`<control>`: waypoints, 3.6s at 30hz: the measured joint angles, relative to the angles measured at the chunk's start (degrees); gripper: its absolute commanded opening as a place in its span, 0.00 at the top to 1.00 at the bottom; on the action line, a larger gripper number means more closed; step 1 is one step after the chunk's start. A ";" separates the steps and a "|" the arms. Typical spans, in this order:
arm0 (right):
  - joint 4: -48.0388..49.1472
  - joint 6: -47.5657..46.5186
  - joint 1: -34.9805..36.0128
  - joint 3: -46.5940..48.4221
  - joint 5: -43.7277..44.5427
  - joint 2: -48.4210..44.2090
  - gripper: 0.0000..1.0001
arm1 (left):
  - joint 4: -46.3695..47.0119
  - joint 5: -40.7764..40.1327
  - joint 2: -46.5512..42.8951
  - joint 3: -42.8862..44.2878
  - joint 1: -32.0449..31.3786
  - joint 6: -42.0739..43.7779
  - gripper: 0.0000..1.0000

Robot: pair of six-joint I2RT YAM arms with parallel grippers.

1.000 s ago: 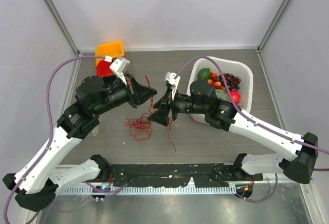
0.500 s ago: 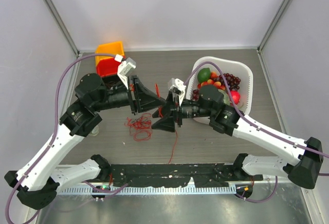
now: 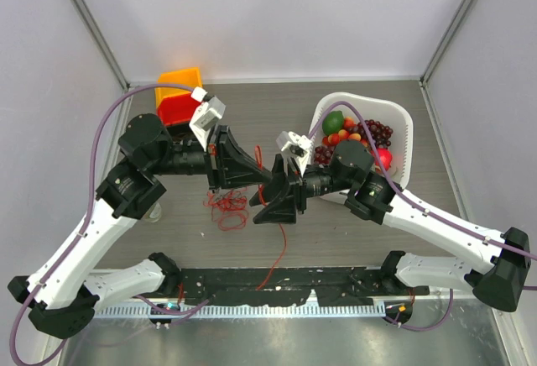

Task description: Untangle the cables

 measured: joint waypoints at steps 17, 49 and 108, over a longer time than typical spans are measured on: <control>3.21 4.37 0.00 0.00 -3.93 2.58 0.59 | -1.57 7.67 0.50 1.60 0.37 2.67 1.00; -3.21 17.49 0.11 5.86 44.02 7.76 0.99 | 7.48 -35.23 -24.70 -27.58 1.68 -3.85 0.39; -17.53 -19.82 -0.20 2.03 47.60 -0.07 0.26 | -21.22 -42.66 2.19 -3.74 1.90 2.12 1.00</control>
